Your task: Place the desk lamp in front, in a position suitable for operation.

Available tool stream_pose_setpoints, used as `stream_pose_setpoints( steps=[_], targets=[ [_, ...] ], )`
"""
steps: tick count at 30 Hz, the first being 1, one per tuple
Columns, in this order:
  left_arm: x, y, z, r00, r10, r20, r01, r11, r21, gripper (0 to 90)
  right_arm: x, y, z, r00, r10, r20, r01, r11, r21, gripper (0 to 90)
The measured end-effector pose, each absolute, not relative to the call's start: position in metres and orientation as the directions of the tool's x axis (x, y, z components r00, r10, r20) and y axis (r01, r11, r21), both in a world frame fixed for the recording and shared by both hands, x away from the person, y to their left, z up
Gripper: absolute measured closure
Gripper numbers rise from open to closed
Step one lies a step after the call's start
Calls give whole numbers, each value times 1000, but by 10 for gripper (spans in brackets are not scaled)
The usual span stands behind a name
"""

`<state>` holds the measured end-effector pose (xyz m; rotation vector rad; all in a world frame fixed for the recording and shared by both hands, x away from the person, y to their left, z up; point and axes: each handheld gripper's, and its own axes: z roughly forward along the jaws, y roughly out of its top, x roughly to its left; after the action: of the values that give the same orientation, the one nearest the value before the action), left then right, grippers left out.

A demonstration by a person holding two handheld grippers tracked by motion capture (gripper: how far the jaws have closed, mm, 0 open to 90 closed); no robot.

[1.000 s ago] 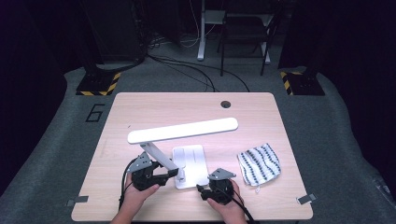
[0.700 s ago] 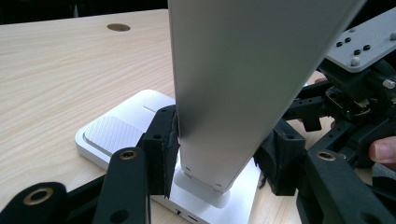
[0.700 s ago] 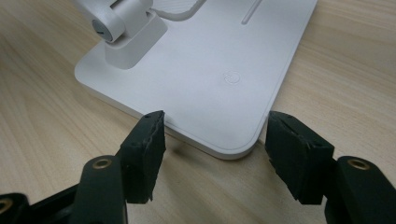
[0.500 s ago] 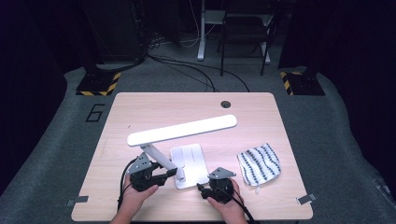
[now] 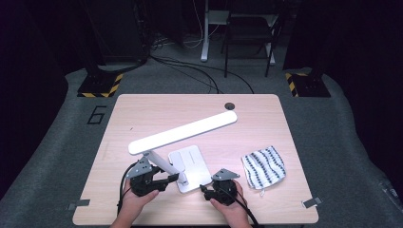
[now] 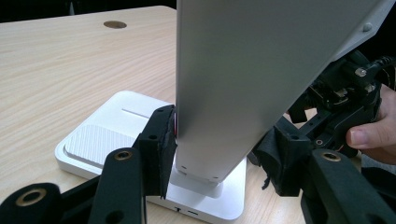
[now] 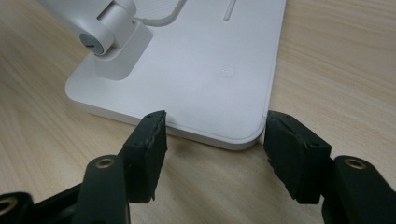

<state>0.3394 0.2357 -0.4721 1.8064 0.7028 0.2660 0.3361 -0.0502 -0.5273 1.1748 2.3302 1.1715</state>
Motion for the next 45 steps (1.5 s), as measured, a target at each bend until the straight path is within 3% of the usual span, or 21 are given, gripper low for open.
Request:
stream_pose_setpoints(
  steps=[30, 45],
  targets=[
    [338, 242, -464, 810, 579, -93, 306, -283, 909, 532, 329, -50, -520, -648, 750, 132, 538, 329, 776, 366],
    [337, 245, -464, 811, 576, -102, 311, -277, 909, 534, 340, -118, -502, -536, 842, 64, 514, 265, 816, 369]
  ],
)
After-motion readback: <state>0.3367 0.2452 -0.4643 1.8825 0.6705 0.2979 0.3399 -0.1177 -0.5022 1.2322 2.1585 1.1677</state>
